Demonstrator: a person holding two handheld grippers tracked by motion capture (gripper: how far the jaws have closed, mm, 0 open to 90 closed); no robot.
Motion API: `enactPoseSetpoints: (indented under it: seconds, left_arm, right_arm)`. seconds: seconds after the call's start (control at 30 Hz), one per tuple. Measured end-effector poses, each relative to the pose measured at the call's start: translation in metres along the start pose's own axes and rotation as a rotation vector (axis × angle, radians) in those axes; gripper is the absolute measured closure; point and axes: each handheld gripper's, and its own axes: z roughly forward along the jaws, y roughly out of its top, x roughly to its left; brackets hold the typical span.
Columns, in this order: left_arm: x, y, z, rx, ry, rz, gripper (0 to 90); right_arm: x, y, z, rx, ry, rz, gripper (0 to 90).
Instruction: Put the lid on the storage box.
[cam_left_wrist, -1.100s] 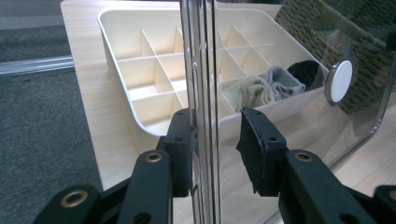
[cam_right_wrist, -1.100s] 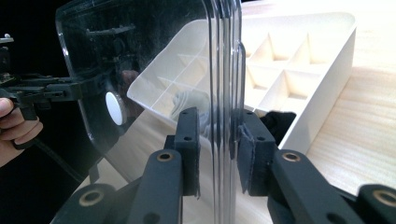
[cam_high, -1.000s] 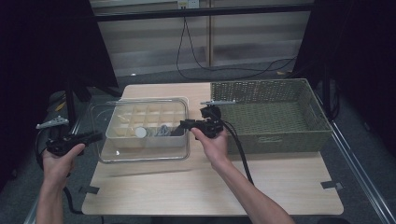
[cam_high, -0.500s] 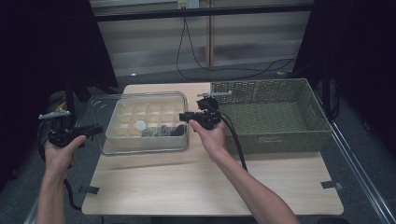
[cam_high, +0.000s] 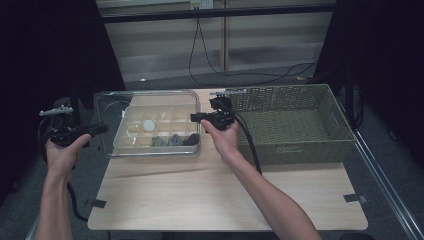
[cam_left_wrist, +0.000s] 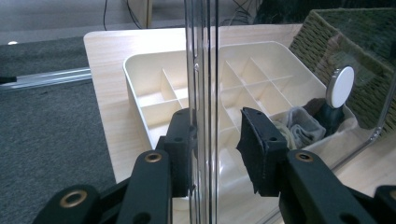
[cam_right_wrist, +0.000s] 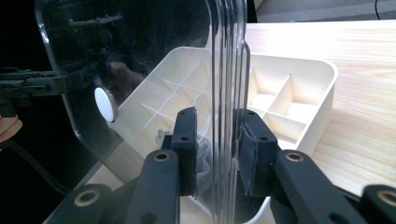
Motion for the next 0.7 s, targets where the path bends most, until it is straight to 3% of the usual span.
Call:
enactPoseSetpoints:
  seconds: [0.27, 0.43, 0.7]
  left_arm:
    - [0.008, 0.004, 0.009, 0.013, -0.003, -0.028, 65.1]
    - [0.01, 0.01, 0.012, 0.025, 0.003, -0.022, 64.9]
    - [0.008, 0.019, 0.018, 0.037, 0.014, -0.022, 64.8]
  right_arm:
    - [-0.002, 0.011, 0.006, 0.006, -0.018, -0.018, 70.5]
    - [-0.003, 0.019, 0.009, 0.004, -0.029, -0.024, 70.3]
    - [-0.011, 0.026, 0.012, -0.001, -0.03, 0.001, 70.0]
